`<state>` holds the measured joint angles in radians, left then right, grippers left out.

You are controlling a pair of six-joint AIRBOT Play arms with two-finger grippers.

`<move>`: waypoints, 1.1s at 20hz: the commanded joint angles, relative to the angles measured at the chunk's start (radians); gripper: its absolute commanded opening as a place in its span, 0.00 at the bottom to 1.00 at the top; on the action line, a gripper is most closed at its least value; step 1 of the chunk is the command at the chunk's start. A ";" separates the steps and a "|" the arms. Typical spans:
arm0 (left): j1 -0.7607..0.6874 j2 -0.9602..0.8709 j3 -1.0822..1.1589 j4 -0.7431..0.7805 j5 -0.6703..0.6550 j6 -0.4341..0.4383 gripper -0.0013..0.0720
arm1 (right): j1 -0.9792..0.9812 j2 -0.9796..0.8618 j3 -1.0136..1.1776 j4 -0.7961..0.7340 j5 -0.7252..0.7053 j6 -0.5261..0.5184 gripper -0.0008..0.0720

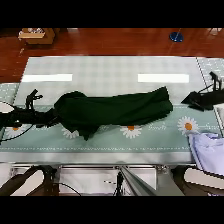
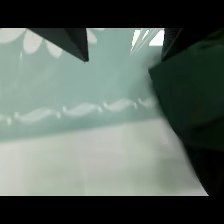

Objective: Fold the shirts.

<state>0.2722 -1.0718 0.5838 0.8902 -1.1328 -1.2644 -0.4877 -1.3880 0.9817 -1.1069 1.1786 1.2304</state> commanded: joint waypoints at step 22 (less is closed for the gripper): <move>0.002 0.002 0.048 0.000 -0.029 0.000 0.06 | 0.009 -0.010 -0.105 0.304 -0.117 -0.043 0.04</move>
<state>0.2729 -1.0710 0.6041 0.8894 -1.1481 -1.2652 -0.4507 -1.4372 0.8509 -0.8074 1.0405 1.1889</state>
